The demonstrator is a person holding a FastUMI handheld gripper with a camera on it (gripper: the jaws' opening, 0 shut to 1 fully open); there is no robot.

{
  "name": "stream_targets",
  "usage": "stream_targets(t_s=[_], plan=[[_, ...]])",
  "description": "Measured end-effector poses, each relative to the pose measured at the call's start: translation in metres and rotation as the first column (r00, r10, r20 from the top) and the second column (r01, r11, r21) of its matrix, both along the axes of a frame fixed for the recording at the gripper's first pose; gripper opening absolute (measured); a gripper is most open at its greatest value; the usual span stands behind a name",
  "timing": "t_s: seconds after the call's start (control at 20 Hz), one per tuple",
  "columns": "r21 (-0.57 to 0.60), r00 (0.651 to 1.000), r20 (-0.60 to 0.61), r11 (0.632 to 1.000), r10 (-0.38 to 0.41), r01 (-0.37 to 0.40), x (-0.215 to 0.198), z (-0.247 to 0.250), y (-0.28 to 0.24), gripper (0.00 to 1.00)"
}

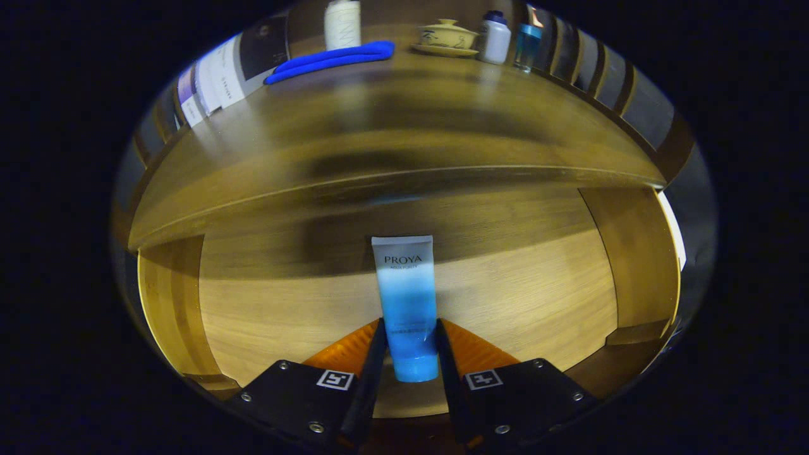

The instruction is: Pull open the drawer, take out the items inside it, and place them on the countertop above the cabinet.

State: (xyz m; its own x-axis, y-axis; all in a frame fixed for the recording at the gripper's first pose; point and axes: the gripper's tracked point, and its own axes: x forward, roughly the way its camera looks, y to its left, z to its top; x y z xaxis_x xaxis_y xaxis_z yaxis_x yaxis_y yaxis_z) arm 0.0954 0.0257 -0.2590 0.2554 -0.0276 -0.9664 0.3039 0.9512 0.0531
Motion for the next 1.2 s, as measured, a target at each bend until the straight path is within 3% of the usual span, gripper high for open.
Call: stream_targets(t_s=[0.1, 0.3, 0.7, 1.2], plan=[[0.006, 0.999, 0.023, 0.999, -0.039, 0.038, 0.001, 0.002, -0.002, 0.47], [-0.051, 0.998, 0.033, 0.998, -0.044, 0.045, 0.001, 0.008, -0.014, 0.39], [-0.117, 0.997, 0.063, 0.992, -0.040, 0.047, -0.008, 0.040, -0.034, 0.39], [-0.225, 0.987, 0.162, 0.974, 0.021, 0.016, -0.034, 0.103, -0.046, 0.38]])
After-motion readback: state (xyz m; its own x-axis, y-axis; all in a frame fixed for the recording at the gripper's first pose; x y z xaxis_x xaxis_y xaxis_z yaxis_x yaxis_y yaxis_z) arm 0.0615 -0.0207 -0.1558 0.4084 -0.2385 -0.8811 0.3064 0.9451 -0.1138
